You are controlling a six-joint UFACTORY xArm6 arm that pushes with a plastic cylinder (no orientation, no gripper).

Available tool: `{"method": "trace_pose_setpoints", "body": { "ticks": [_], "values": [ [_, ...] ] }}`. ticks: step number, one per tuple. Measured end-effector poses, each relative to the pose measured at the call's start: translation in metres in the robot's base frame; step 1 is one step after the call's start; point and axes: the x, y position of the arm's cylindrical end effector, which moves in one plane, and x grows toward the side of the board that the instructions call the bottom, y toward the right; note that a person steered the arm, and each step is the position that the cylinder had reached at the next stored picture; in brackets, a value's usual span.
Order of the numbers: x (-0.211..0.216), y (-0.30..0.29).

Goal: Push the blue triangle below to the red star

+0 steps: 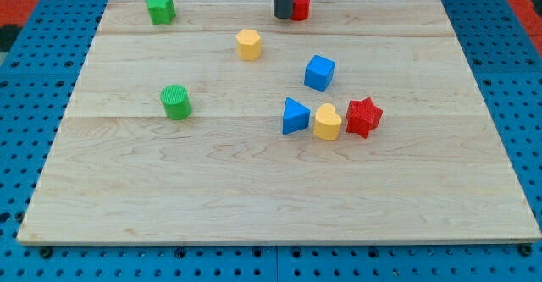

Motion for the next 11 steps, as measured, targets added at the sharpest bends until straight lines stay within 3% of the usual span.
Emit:
{"method": "trace_pose_setpoints", "body": {
  "ticks": [3, 4, 6, 8, 10, 11],
  "values": [
    [0.0, 0.003],
    [0.029, -0.026],
    [0.081, 0.022],
    [0.163, -0.016],
    [0.267, 0.007],
    [0.277, 0.057]
  ]
}}
